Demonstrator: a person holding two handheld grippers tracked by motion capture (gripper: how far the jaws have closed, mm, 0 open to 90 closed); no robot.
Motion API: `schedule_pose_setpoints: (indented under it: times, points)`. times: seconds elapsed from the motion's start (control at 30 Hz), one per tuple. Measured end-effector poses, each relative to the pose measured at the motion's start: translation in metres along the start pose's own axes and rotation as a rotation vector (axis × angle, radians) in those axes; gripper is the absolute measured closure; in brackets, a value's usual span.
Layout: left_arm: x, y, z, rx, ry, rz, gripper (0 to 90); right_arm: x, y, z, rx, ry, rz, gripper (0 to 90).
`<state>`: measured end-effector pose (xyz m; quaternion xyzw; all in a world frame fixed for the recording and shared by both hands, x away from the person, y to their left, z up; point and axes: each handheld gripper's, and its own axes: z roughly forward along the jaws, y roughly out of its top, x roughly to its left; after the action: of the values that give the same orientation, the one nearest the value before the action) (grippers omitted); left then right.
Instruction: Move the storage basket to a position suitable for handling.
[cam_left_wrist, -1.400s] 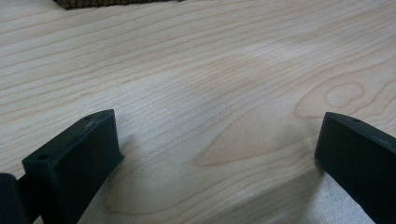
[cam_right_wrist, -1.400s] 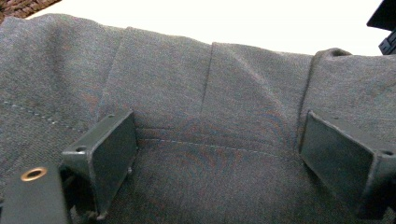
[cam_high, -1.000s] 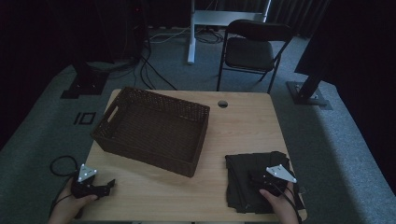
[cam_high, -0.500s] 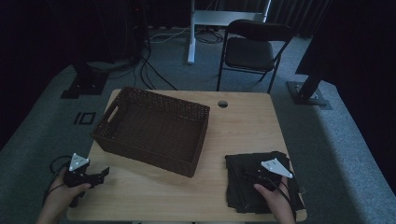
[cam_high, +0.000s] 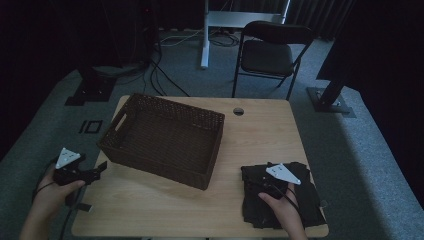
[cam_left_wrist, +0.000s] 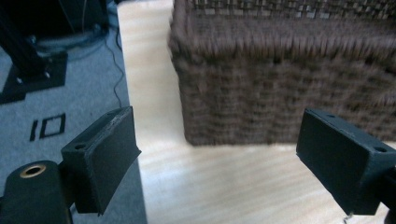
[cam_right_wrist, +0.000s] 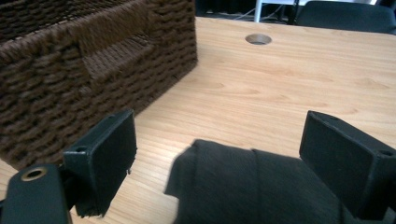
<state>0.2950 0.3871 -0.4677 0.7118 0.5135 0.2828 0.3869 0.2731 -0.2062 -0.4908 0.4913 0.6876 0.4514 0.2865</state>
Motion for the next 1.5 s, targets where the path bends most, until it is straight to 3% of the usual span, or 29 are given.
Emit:
schedule_pose_setpoints:
  times: [0.23, 0.47, 0.63, 1.0, 1.23, 1.33, 1.4, 1.5]
  points:
    - [0.01, 0.014, 0.005, -0.044, 0.02, -0.01, 13.2, 0.012, 0.013, 0.005, -0.017, 0.021, -0.02, 10.7]
    - [0.017, 0.031, 0.009, -0.094, 0.0, -0.035, 14.1, 0.024, 0.029, 0.011, -0.035, 0.044, -0.038, 10.8]
    - [0.022, 0.039, 0.021, -0.087, 0.007, -0.026, 14.2, 0.036, 0.035, 0.018, -0.032, 0.063, -0.048, 12.4]
    - [0.028, 0.051, 0.047, -0.077, -0.005, -0.063, 15.9, 0.058, 0.053, 0.038, -0.039, 0.097, -0.056, 12.4]
    - [0.025, 0.054, 0.064, -0.042, -0.012, -0.044, 22.8, 0.074, 0.057, 0.051, -0.04, 0.115, -0.044, 12.4]
    - [0.027, 0.055, 0.069, -0.061, 0.038, -0.069, 34.1, 0.082, 0.057, 0.057, -0.036, 0.121, -0.045, 12.8]
    - [0.028, 0.055, 0.071, -0.077, 0.053, -0.084, 39.3, 0.087, 0.055, 0.061, -0.029, 0.126, -0.049, 13.3]
    - [0.028, 0.054, 0.075, -0.056, 0.052, -0.073, 42.7, 0.093, 0.053, 0.068, -0.02, 0.119, -0.052, 16.2]
